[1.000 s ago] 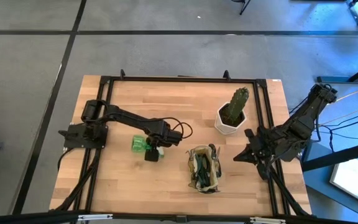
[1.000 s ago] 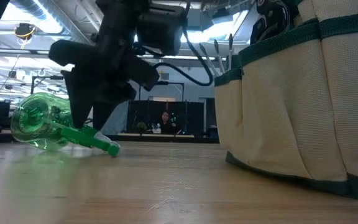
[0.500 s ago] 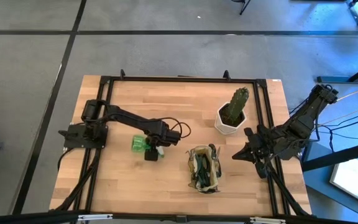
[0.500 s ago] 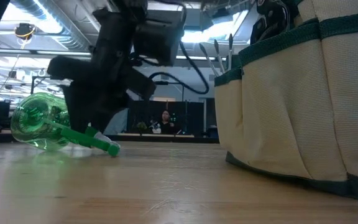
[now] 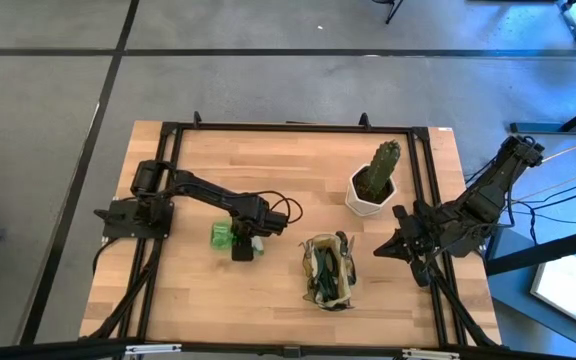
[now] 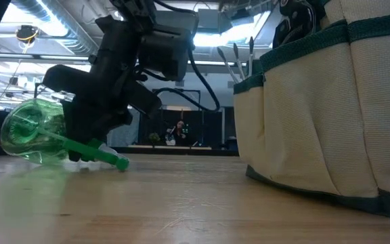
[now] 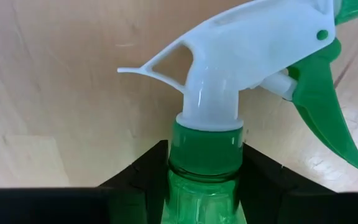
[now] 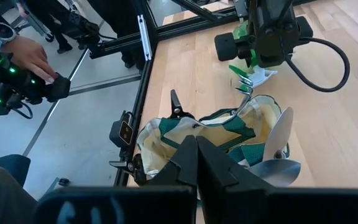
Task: Pick & Place Garden tools in Gardening bag
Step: Put the green spray bottle into the white bag
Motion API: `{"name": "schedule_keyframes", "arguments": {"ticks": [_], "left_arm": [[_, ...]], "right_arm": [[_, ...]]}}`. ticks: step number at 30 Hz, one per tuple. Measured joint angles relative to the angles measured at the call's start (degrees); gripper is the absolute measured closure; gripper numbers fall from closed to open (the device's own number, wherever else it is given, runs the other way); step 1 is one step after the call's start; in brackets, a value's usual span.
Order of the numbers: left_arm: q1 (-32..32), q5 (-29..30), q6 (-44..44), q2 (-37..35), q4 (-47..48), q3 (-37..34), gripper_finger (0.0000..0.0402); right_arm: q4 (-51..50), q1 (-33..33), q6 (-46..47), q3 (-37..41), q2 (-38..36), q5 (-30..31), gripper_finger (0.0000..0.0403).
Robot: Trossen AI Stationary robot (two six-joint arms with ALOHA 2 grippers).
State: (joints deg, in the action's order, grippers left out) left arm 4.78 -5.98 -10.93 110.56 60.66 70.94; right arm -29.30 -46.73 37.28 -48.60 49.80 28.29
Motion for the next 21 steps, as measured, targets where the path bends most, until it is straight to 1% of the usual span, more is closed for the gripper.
{"name": "schedule_keyframes", "arguments": {"ticks": [5,7,10,12,14,16,19,21], "left_arm": [[0.0,-3.0,-0.9,0.0,0.2,0.2,0.0255],[0.0,-3.1,-1.8,-0.1,0.8,1.4,0.0255],[-0.1,-2.7,-3.2,-2.5,1.6,4.0,0.0255],[-0.5,-1.1,-5.8,-4.8,2.1,5.3,0.0255],[-1.2,2.0,-9.5,-8.0,3.2,6.1,0.0255],[-1.9,4.9,-14.4,-12.5,2.2,6.8,0.0255],[-2.7,8.0,-22.8,-19.2,-2.6,7.4,0.0255],[-2.7,10.4,-28.3,-23.1,-9.2,7.4,0.0255]], "right_arm": [[0.0,0.9,0.0,0.0,0.0,0.0,0.0402],[0.0,1.1,0.0,0.0,0.0,0.0,0.0402],[0.0,1.1,0.0,0.0,0.0,0.0,0.0402],[0.0,1.1,0.0,0.0,0.0,-0.3,0.0402],[-0.1,1.1,0.0,0.0,0.0,-0.5,0.0402],[-0.1,1.1,0.0,0.0,0.0,-0.5,0.0402],[-0.1,1.1,0.0,0.0,0.0,-0.5,0.0402],[-0.1,1.1,0.0,0.0,0.0,-0.5,0.0402]]}}
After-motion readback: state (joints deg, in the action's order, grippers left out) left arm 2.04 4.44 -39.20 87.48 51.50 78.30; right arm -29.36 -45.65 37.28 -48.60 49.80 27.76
